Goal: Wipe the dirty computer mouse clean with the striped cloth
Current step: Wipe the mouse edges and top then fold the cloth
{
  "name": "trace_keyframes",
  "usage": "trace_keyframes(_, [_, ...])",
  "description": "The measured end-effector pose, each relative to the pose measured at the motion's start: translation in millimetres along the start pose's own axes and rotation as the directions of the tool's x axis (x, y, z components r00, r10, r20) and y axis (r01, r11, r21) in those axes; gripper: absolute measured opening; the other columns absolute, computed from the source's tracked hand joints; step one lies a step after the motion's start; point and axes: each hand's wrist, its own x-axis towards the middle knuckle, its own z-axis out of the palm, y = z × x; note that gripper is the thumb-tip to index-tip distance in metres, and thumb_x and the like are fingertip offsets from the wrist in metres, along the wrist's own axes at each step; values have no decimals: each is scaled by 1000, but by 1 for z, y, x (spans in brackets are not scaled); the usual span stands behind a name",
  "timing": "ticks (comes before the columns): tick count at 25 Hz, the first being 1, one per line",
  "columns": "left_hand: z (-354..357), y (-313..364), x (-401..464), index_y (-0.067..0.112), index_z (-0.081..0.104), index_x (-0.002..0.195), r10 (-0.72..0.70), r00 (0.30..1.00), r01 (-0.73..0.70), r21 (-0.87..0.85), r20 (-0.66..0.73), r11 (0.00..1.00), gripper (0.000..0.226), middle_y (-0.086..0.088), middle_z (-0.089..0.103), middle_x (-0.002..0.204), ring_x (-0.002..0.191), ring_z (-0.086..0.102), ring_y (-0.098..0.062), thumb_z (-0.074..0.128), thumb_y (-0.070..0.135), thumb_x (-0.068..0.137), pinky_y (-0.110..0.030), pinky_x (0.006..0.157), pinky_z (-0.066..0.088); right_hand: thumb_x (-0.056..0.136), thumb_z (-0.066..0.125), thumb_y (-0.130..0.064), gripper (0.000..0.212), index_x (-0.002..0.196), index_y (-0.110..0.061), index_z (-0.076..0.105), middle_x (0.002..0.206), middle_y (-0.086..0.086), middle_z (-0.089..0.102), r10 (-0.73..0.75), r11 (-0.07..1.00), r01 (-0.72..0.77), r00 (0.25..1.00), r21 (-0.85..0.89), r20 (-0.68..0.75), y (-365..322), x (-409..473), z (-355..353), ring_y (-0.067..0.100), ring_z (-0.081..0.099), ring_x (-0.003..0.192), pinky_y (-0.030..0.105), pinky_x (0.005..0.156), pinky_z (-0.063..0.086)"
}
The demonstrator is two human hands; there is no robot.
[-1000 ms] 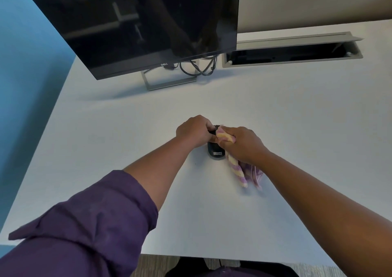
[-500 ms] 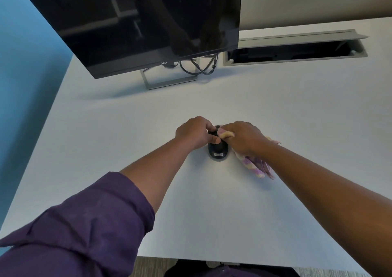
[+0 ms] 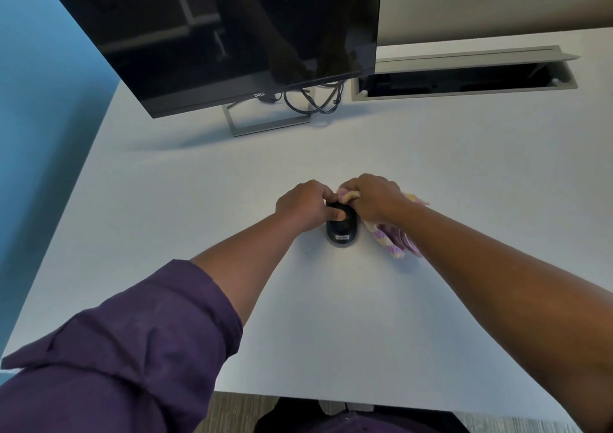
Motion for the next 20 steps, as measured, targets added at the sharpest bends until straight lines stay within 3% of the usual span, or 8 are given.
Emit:
trace_keyframes(5, [3,-3,-3,48,74,96,15,1000,-15,-49,-8,999,28,19,62,74,74,59,-5,80,58,70,-27,60,36,96,58,-31,16,97,-43,69,95,-10,70,-2,1000,2,1000,13,-25,2,-16,11,24,60,93,38,81,43])
trace_keyframes(10, [5,-4,-5,49,72,104,4,1000,-4,-37,-14,999,33,19,64,81,81,61,-10,77,60,73,-28,61,35,88,59,-18,29,69,-40,55,86,-7,66,29,999,-27,997,37,-69,-5,-21,9,25,59,86,37,74,43])
trace_keyframes(13, [8,-7,-6,48,70,116,-2,999,1,-48,-34,999,45,20,65,102,93,59,-11,77,63,74,-29,69,37,90,53,-21,35,65,-45,52,77,-7,58,9,997,-1,996,81,-92,2,-41,25,24,54,78,35,67,36])
trace_keyframes(17, [11,-7,-8,44,68,122,9,998,-12,-39,-59,999,49,19,66,123,106,60,-12,75,63,77,-29,76,37,91,51,-21,24,80,-41,58,81,-8,55,-52,996,62,989,71,-135,11,-61,39,24,55,81,36,68,37])
trace_keyframes(20, [5,0,-7,40,72,115,35,999,-34,29,-33,999,41,14,69,113,99,60,-14,77,57,78,-31,79,45,94,57,-29,22,111,-41,65,97,-8,61,-91,996,94,979,3,-183,17,-77,52,24,57,91,39,79,43])
